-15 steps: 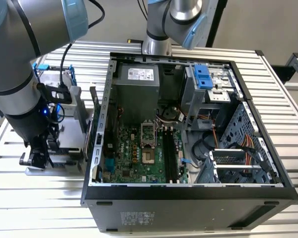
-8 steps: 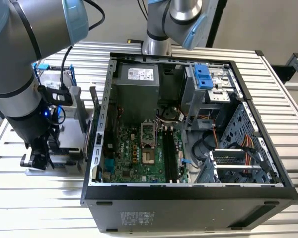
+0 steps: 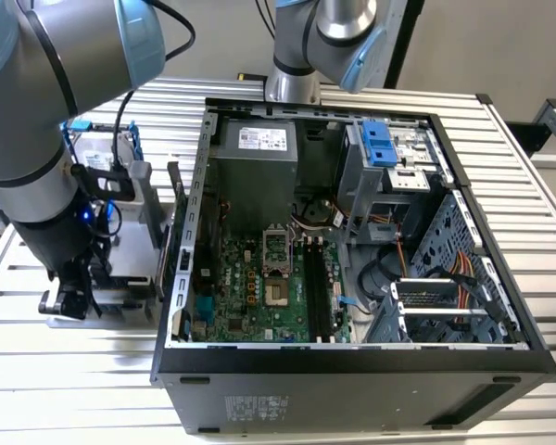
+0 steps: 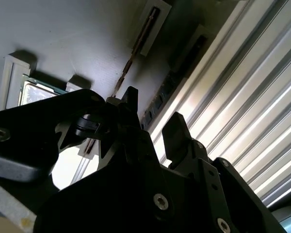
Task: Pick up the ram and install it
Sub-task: 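Pick up the ram and move it above insertion slot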
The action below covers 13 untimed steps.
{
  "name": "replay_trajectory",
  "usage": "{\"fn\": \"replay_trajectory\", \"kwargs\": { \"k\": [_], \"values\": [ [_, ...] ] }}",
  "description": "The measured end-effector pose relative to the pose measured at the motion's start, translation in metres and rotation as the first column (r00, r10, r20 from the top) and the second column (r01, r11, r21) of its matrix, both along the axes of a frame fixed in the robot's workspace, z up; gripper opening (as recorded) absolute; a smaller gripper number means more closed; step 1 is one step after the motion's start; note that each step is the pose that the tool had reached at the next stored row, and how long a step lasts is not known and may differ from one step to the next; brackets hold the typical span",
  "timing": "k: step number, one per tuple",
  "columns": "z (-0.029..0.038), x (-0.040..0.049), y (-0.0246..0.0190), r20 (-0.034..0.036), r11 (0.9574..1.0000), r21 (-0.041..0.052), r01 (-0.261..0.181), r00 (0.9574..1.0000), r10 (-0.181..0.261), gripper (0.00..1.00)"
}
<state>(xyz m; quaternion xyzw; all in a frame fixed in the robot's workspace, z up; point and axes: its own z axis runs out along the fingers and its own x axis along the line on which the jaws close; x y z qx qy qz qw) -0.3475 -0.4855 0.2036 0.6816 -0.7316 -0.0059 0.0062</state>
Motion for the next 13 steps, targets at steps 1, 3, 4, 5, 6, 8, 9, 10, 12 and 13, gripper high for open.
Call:
{"fn": "replay_trajectory", "kwargs": {
  "k": [1, 3, 4, 5, 6, 8, 9, 10, 12, 13],
  "values": [
    [-0.0006, -0.0001, 0.0, 0.0, 1.0, 0.0, 0.0, 1.0, 0.0, 1.0],
    [-0.0017, -0.0001, -0.0004, 0.0001, 1.0, 0.0001, 0.0, 1.0, 0.0, 1.0],
    [-0.0023, -0.0001, -0.0008, 0.0001, 1.0, 0.0001, 0.0, 1.0, 0.0, 1.0],
    [-0.003, 0.0, -0.0011, 0.0002, 1.0, 0.0002, 0.0, 1.0, 0.0, 1.0],
    [-0.0036, -0.0001, -0.0013, 0.0002, 1.0, 0.0002, 0.0, 1.0, 0.0, 1.0],
    [-0.0049, -0.0001, -0.0016, 0.0, 1.0, 0.0, 0.0, 1.0, 0.0, 1.0],
    [-0.0055, -0.0001, -0.0016, 0.0, 1.0, 0.0, 0.0, 1.0, 0.0, 1.0],
    [-0.0061, -0.0002, -0.0017, 0.0, 1.0, 0.0, 0.0, 1.0, 0.0, 1.0],
    [-0.007, -0.0002, -0.0018, 0.0001, 1.0, 0.0001, 0.0, 1.0, 0.0, 1.0],
    [-0.0073, -0.0003, -0.0018, 0.0001, 1.0, 0.0, 0.0, 1.0, 0.0, 1.0]
  ]
}}
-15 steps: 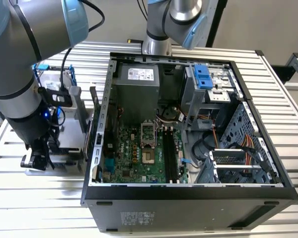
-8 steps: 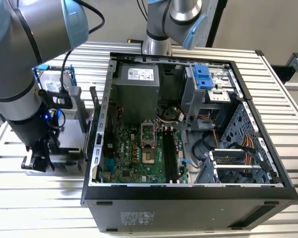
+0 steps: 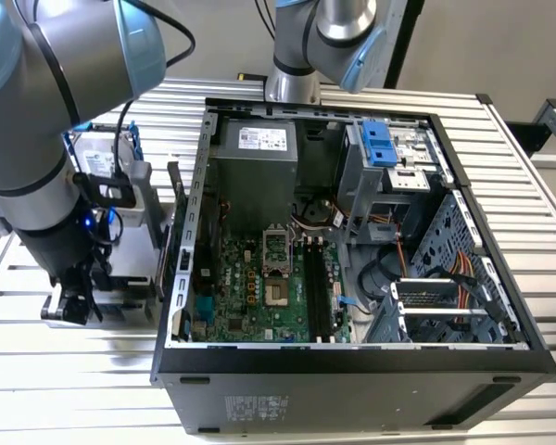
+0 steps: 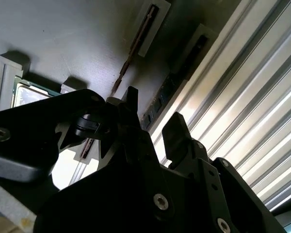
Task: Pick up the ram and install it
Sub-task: 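Pick up the ram and move it above insertion slot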
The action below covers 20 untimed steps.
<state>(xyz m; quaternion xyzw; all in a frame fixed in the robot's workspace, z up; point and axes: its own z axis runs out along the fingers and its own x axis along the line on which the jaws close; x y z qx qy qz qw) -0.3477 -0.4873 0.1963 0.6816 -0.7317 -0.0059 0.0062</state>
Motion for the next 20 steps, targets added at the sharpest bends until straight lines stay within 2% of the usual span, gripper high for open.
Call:
{"fn": "replay_trajectory", "kwargs": {
  "k": [20],
  "values": [
    [-0.002, -0.0004, 0.0, 0.0, 1.0, -0.0007, 0.0, 1.0, 0.0, 1.0]
  ]
}}
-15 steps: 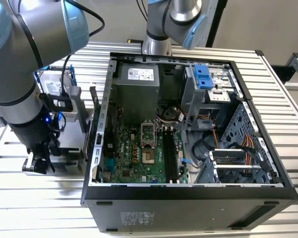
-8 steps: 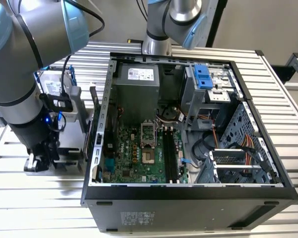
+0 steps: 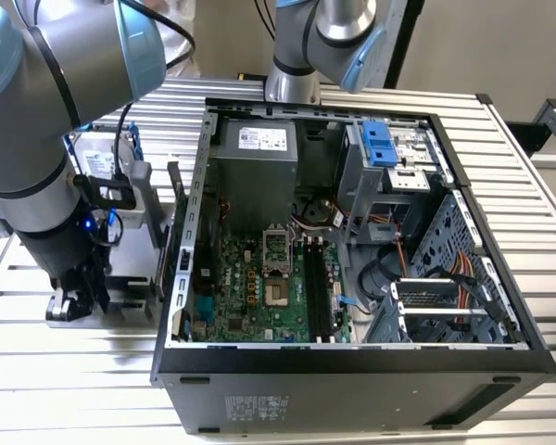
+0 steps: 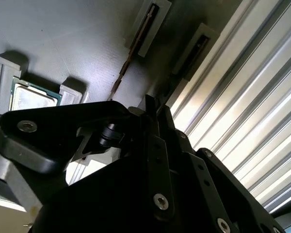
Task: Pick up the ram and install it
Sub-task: 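Pick up the ram and move it above insertion slot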
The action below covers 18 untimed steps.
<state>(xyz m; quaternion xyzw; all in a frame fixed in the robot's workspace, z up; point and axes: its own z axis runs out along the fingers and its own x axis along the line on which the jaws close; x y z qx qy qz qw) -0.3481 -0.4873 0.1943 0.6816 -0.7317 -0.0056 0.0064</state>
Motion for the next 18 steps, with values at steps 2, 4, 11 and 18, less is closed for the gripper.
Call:
{"fn": "replay_trajectory", "kwargs": {
  "k": [2, 4, 11, 18],
  "values": [
    [0.0, 0.0, 0.0, 0.0, 1.0, -0.0001, 0.0, 1.0, 0.0, 1.0],
    [0.0, -0.0001, 0.0001, 0.0, 1.0, 0.0, 0.0, 1.0, 0.0, 0.0],
    [0.0, 0.0001, 0.0, 0.0, 1.0, -0.0003, 0.0, 1.0, 0.0, 0.0],
    [0.0, -0.0001, 0.0, 0.0, 1.0, -0.0006, 0.0, 1.0, 0.0, 0.0]
  ]
}}
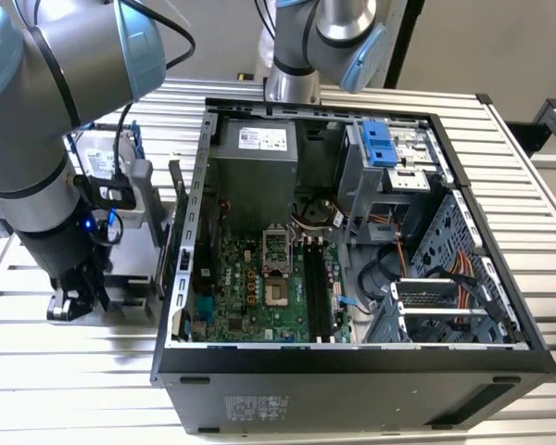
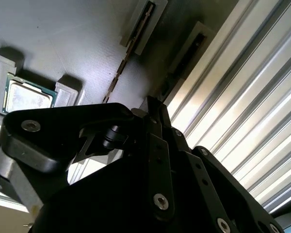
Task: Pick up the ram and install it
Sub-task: 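Pick up the ram and move it above insertion slot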
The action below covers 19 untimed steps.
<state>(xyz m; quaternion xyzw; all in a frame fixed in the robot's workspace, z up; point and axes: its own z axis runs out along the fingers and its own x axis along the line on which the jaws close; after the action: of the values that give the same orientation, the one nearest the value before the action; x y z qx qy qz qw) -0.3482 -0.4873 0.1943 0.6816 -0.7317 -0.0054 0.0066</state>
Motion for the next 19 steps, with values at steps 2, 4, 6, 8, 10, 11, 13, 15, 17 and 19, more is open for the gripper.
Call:
{"fn": "replay_trajectory", "kwargs": {
  "k": [2, 4, 6, 8, 10, 11, 13, 15, 17, 19],
  "values": [
    [0.0, 0.0, 0.0, 0.0, 1.0, 0.0, 0.0, 1.0, 0.0, 0.0],
    [0.0003, 0.0001, 0.0, 0.0001, 1.0, 0.0001, 0.0, 1.0, 0.0, 0.0],
    [0.0011, 0.0002, -0.0001, 0.0, 1.0, 0.0, 0.0, 1.0, 0.0, 0.0],
    [0.0025, 0.0001, -0.0001, 0.0, 1.0, -0.0001, 0.0, 1.0, 0.0, 0.0],
    [0.004, 0.0001, -0.0001, 0.0, 1.0, -0.0001, 0.0, 1.0, 0.0, 0.0],
    [0.0049, 0.0001, 0.0, 0.0, 1.0, -0.0001, 0.0, 1.0, 0.0, 0.0],
    [0.0064, 0.0, 0.0, 0.0, 1.0, 0.0, 0.0, 1.0, 0.0, 0.0],
    [0.0079, 0.0, 0.0, 0.0001, 1.0, 0.0, 0.0, 1.0, 0.0, 0.0],
    [0.0091, 0.0, 0.0, 0.0, 1.0, 0.0, 0.0, 1.0, 0.0, 0.0],
    [0.0102, 0.0001, -0.0001, 0.0, 1.0, 0.0, 0.0, 1.0, 0.0, 0.0]
  ]
}}
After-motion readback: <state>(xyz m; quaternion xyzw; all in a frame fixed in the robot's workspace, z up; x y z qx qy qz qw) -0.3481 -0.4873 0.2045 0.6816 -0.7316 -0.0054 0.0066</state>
